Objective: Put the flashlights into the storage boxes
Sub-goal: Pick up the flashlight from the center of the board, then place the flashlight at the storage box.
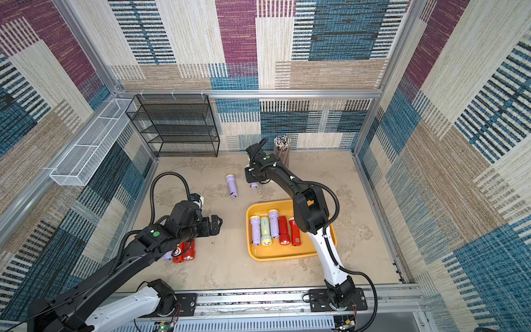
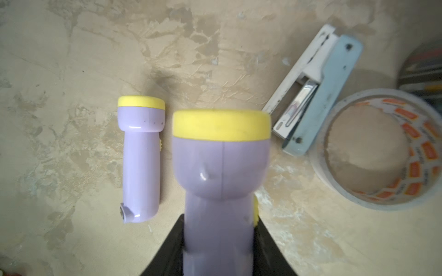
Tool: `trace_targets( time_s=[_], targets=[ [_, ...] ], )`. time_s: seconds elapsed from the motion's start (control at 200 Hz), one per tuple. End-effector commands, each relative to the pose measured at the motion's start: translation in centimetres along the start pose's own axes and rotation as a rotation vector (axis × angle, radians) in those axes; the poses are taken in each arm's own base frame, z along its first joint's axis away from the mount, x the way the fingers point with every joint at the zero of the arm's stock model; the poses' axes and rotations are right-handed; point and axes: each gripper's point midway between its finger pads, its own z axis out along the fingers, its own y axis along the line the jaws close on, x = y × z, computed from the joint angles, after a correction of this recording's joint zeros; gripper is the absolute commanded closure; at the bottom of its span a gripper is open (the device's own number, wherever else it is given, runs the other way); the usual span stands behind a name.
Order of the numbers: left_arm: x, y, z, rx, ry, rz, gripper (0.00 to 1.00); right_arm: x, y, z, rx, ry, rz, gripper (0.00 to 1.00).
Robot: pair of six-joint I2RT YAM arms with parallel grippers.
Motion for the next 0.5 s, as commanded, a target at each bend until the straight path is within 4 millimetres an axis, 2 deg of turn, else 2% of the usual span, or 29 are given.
trace_targets(
  time_s=[0.0,0.14,0.245,0.446,0.491],
  targets=[
    [0.1,0.1,0.0,0.001,-0.003,0.010,0.01,-1.0,0.0,-2.9,0.014,-0.046,-0.013,0.63],
    [0.1,0.2,0.1,-0.002,0.000,0.012,0.01,-0.7,-0.2,-6.7,0.019,-0.087,-0.014,0.63],
    [0.1,0.1,0.0,0.002,-0.002,0.014,0.01,0.5,-0.6,-9.2,0.023,-0.105,-0.008,0.63],
    [-0.2,-0.2,-0.5,0.019,-0.011,0.005,0.01,4.3,-2.2,-13.6,0.056,-0.126,0.008,0.63],
    [-0.1,-0.4,-0.5,0.028,-0.009,0.000,0.01,6.1,-2.8,-14.0,0.067,-0.110,0.016,0.63]
  ],
)
